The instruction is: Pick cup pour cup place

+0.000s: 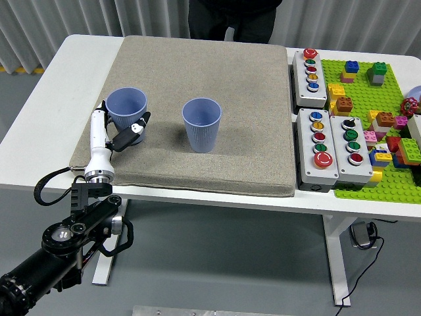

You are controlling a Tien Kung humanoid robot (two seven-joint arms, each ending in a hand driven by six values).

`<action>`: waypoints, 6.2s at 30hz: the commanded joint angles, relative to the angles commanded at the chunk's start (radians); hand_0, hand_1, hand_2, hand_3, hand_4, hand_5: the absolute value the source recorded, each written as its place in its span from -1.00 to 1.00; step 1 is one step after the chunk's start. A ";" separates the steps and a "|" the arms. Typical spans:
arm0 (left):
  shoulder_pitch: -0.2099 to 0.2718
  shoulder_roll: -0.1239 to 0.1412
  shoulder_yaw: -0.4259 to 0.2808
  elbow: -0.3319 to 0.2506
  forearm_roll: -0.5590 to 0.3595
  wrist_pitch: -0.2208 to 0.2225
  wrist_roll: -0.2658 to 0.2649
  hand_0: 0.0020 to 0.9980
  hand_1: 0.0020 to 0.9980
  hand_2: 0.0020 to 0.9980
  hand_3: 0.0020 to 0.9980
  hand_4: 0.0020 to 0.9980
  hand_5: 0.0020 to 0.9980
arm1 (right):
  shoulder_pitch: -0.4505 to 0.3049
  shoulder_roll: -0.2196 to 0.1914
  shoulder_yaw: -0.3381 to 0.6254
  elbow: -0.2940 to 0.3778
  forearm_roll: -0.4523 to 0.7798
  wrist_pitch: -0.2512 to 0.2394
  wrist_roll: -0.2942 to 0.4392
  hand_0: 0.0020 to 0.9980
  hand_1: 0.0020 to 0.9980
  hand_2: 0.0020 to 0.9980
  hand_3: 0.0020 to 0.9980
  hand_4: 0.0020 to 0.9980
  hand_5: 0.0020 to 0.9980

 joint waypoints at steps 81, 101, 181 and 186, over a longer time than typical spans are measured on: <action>0.048 0.010 -0.101 -0.041 0.194 -0.166 0.099 0.64 0.67 1.00 1.00 0.91 -0.30 | -0.003 -0.002 0.007 0.000 -0.015 0.006 -0.002 0.40 0.27 0.19 0.19 -1.00 -0.49; 0.137 0.052 -0.155 -0.157 0.280 -0.205 0.145 0.79 0.85 1.00 1.00 0.94 -0.28 | -0.001 -0.003 0.014 -0.001 -0.023 0.007 0.000 0.40 0.27 0.19 0.19 -1.00 -0.49; 0.094 0.106 -0.266 -0.240 -0.209 -0.444 0.201 0.82 0.83 0.95 0.92 0.52 1.00 | -0.012 -0.001 0.017 -0.001 -0.008 -0.003 0.001 0.40 0.27 0.19 0.18 -1.00 -0.51; 0.086 0.109 -0.262 -0.248 -0.206 -0.444 0.202 0.82 0.83 0.95 0.91 0.52 1.00 | -0.011 -0.002 0.018 -0.001 -0.003 -0.005 0.003 0.40 0.27 0.20 0.19 -1.00 -0.51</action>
